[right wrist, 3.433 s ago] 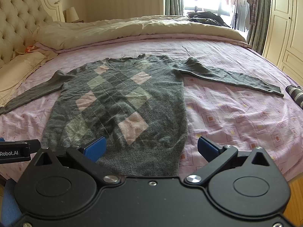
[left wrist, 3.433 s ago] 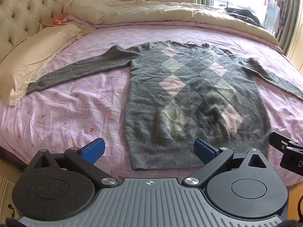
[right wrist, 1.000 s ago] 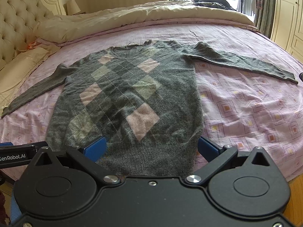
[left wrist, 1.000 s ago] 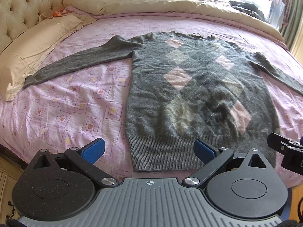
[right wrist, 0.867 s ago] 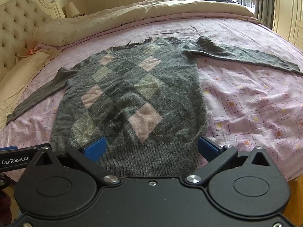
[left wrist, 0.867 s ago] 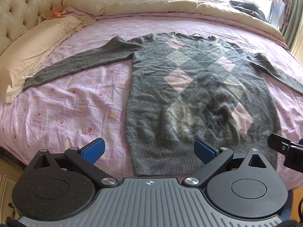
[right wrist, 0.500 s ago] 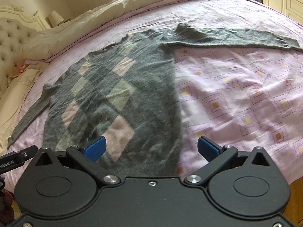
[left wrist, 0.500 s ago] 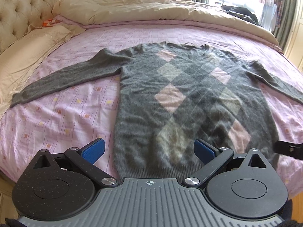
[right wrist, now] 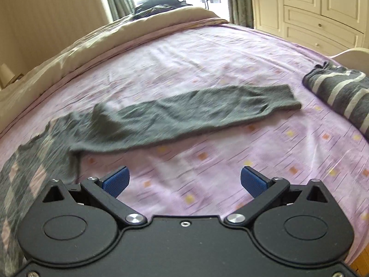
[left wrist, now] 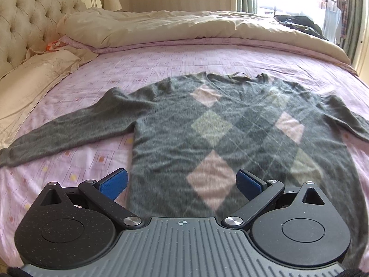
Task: Fold small clothes
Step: 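Reach the right gripper to the sweater's sleeve cuff and close on it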
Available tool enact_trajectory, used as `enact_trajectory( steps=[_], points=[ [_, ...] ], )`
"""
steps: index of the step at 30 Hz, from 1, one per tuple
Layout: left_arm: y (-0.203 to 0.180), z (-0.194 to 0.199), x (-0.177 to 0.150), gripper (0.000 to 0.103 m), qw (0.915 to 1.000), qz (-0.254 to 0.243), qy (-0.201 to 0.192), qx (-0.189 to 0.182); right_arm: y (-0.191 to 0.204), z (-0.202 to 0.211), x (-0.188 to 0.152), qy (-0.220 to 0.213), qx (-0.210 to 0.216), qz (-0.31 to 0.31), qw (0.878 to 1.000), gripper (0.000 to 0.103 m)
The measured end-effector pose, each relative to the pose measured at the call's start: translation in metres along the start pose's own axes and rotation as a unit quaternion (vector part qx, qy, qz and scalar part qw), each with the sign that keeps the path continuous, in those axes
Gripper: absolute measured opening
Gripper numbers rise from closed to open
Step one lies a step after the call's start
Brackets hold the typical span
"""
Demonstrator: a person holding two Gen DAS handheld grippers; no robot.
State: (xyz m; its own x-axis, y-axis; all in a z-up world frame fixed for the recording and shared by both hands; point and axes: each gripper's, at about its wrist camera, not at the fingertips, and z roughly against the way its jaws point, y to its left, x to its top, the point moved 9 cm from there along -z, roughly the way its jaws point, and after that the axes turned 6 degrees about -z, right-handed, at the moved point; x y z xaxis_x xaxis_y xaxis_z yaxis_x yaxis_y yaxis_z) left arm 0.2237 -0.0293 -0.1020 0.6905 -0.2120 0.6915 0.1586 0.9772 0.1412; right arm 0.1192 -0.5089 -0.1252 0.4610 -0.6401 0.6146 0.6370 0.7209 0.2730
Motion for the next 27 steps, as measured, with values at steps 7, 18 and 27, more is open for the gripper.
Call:
enact_trajectory(
  steps=[7,18,27],
  points=[
    [-0.011,-0.031,0.001,0.101,0.9997,-0.020,0.011,0.009,-0.074,-0.034,0.065,-0.028,-0.026,-0.071,0.997,0.094],
    [-0.016,-0.059,-0.028,0.102,0.9987,-0.024,0.044,0.004,-0.141,-0.090,0.092,0.010,-0.023,-0.160,0.987,0.076],
    [-0.017,-0.060,-0.031,0.103,0.9994,-0.021,0.022,-0.012,-0.158,-0.098,0.091,0.005,0.011,-0.214,0.977,0.026]
  ],
)
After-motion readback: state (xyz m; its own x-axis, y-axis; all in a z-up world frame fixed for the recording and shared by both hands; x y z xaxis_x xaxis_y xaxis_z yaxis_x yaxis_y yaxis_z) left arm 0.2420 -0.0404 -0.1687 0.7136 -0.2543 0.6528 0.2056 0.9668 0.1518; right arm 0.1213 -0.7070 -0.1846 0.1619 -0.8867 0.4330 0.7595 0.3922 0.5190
